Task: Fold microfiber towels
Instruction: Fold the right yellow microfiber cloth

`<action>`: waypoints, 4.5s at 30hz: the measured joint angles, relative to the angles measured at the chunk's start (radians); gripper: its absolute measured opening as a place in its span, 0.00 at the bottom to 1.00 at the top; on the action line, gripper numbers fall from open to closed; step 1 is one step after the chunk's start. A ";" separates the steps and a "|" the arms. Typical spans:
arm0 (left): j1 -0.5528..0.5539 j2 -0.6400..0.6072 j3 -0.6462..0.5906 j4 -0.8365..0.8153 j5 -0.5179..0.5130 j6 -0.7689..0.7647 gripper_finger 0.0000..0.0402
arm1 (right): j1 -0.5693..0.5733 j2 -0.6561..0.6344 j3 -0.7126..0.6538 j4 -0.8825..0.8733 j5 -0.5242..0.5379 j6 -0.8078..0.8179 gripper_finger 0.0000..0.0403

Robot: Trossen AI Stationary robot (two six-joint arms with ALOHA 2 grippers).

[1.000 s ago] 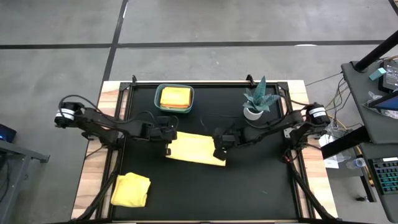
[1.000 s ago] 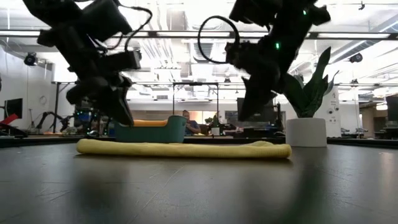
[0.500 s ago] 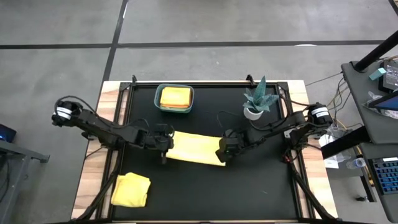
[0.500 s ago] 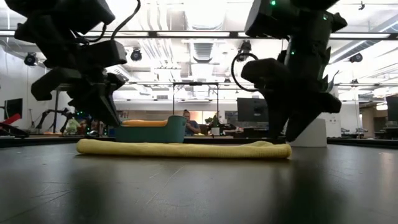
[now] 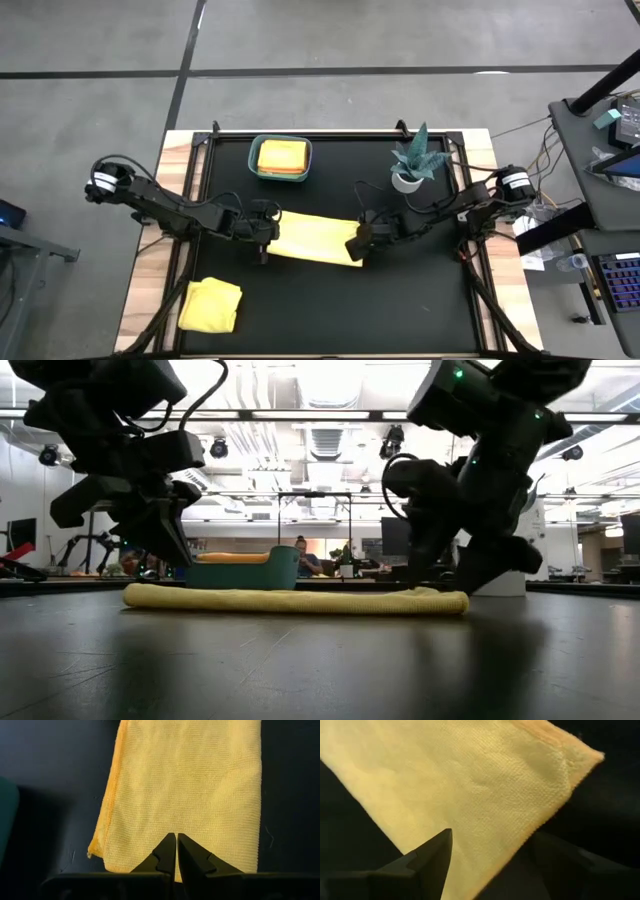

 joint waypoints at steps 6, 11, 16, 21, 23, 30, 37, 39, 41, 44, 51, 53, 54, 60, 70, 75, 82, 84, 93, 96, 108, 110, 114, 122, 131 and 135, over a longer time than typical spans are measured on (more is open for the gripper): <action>0.000 0.000 0.000 0.000 -0.017 0.000 0.01 | 0.000 0.002 -0.034 0.149 0.019 -0.022 0.61; 0.000 0.000 0.000 0.001 -0.022 0.000 0.01 | 0.000 0.003 -0.034 0.173 0.055 -0.032 0.51; 0.000 0.000 0.000 0.010 -0.022 0.001 0.01 | 0.000 0.046 -0.034 0.219 0.066 -0.042 0.35; 0.000 0.000 0.000 0.025 -0.022 0.005 0.01 | 0.000 0.104 -0.032 0.322 0.071 -0.083 0.20; 0.000 -0.002 0.000 0.022 -0.022 0.005 0.01 | 0.000 0.103 -0.032 0.315 0.068 -0.098 0.14; 0.000 -0.044 0.002 -0.099 -0.021 0.000 0.01 | -0.002 0.040 -0.034 0.234 0.050 -0.147 0.02; 0.000 -0.035 -0.071 0.024 0.060 0.001 0.01 | -0.007 -0.083 -0.035 0.011 0.067 -0.152 0.02; 0.000 -0.019 -0.105 0.112 0.081 0.002 0.01 | -0.009 -0.112 -0.035 -0.015 0.078 -0.139 0.02; 0.000 -0.004 -0.127 0.192 0.085 0.007 0.01 | -0.013 -0.138 -0.035 -0.025 0.082 -0.133 0.02; 0.000 0.017 -0.144 0.246 0.086 0.024 0.01 | -0.020 -0.157 -0.034 -0.015 0.084 -0.114 0.02; 0.000 0.080 -0.145 0.285 0.086 0.029 0.01 | -0.020 -0.141 0.010 0.059 0.084 -0.118 0.02; 0.000 0.102 -0.145 0.319 0.085 0.031 0.01 | -0.020 -0.123 0.043 0.059 0.084 -0.138 0.02; 0.000 0.106 -0.145 0.324 0.085 0.032 0.01 | -0.020 -0.106 0.063 0.059 0.084 -0.148 0.02; 0.002 0.120 -0.145 0.348 0.084 0.034 0.01 | -0.021 0.011 0.200 0.059 0.075 -0.227 0.02; 0.002 0.119 -0.146 0.350 0.085 0.034 0.01 | -0.069 0.213 0.453 -0.009 0.075 -0.326 0.02; 0.002 0.119 -0.147 0.353 0.085 0.034 0.01 | -0.095 0.286 0.532 -0.017 0.075 -0.376 0.02; 0.002 0.119 -0.148 0.358 0.086 0.034 0.01 | -0.116 0.337 0.562 -0.009 0.050 -0.405 0.08; 0.002 0.119 -0.148 0.359 0.086 0.034 0.01 | -0.115 0.345 0.562 -0.009 0.048 -0.406 0.12; 0.002 0.119 -0.149 0.367 0.087 0.034 0.01 | -0.112 0.361 0.562 0.097 0.023 -0.440 0.32; 0.002 0.119 -0.149 0.367 0.087 0.034 0.01 | -0.110 0.361 0.562 0.145 0.022 -0.472 0.35; 0.002 0.119 -0.148 0.367 0.086 0.035 0.01 | -0.100 0.401 0.562 0.342 0.023 -0.590 0.39; 0.002 0.117 -0.148 0.365 0.086 0.035 0.01 | -0.100 0.418 0.562 0.337 0.022 -0.599 0.38; 0.002 0.114 -0.148 0.357 0.086 0.035 0.01 | -0.110 0.431 0.561 0.331 0.026 -0.606 0.37; 0.002 0.108 -0.146 0.348 0.086 0.035 0.01 | -0.109 0.425 0.575 0.321 0.024 -0.636 0.48; 0.002 0.002 -0.127 0.121 0.086 0.002 0.01 | -0.101 0.360 0.613 0.173 -0.003 -0.843 0.56; 0.000 -0.077 -0.122 0.101 0.105 0.000 0.01 | -0.076 0.314 0.610 0.069 0.046 -0.936 0.55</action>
